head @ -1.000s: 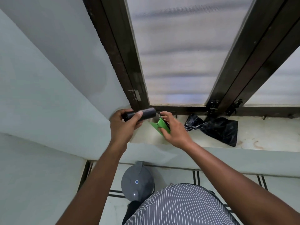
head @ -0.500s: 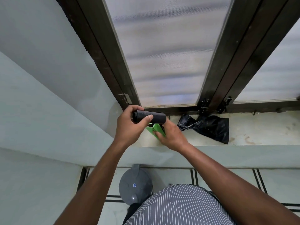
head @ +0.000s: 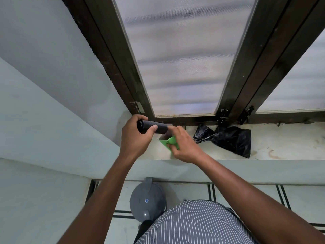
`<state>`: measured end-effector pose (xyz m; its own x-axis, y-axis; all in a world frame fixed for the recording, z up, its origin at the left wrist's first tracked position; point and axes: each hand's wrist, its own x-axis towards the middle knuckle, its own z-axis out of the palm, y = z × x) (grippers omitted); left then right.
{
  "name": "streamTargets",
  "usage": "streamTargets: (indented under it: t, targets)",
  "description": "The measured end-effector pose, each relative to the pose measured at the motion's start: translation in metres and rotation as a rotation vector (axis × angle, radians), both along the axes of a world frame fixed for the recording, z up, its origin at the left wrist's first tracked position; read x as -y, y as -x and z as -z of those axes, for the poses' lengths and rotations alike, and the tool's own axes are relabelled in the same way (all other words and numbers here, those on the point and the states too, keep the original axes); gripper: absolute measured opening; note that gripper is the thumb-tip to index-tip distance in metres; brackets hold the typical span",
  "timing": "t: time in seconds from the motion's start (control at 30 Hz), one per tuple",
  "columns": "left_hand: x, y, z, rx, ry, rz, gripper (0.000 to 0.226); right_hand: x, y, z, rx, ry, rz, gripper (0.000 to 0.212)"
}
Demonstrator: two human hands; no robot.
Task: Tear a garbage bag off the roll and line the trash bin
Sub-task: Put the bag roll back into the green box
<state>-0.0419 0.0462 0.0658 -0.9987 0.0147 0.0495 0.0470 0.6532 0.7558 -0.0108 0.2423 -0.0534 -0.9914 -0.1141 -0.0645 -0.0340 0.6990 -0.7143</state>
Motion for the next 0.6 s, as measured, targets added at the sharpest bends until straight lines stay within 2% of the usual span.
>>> streamTargets:
  t: [0.33, 0.4, 0.47, 0.53, 0.6]
  targets:
    - [-0.005, -0.002, 0.018, 0.058, 0.080, 0.174, 0.038, -0.004, -0.003, -0.005, 0.020, 0.101, 0.051, 0.090]
    - [-0.005, 0.001, 0.021, 0.151, 0.036, 0.245, 0.053, -0.004, -0.004, -0.003, 0.031, 0.118, 0.050, 0.096]
    - [-0.005, 0.004, 0.025, 0.155, 0.016, 0.261, 0.075, -0.005, -0.004, 0.000, 0.049, 0.134, 0.072, 0.101]
    - [-0.004, 0.007, 0.031, 0.111, 0.108, 0.191, 0.079, -0.005, -0.004, 0.000, 0.058, 0.154, 0.134, 0.096]
    - [-0.004, 0.007, 0.034, 0.194, 0.176, 0.087, 0.062, -0.005, -0.005, 0.001, 0.016, 0.185, 0.207, 0.082]
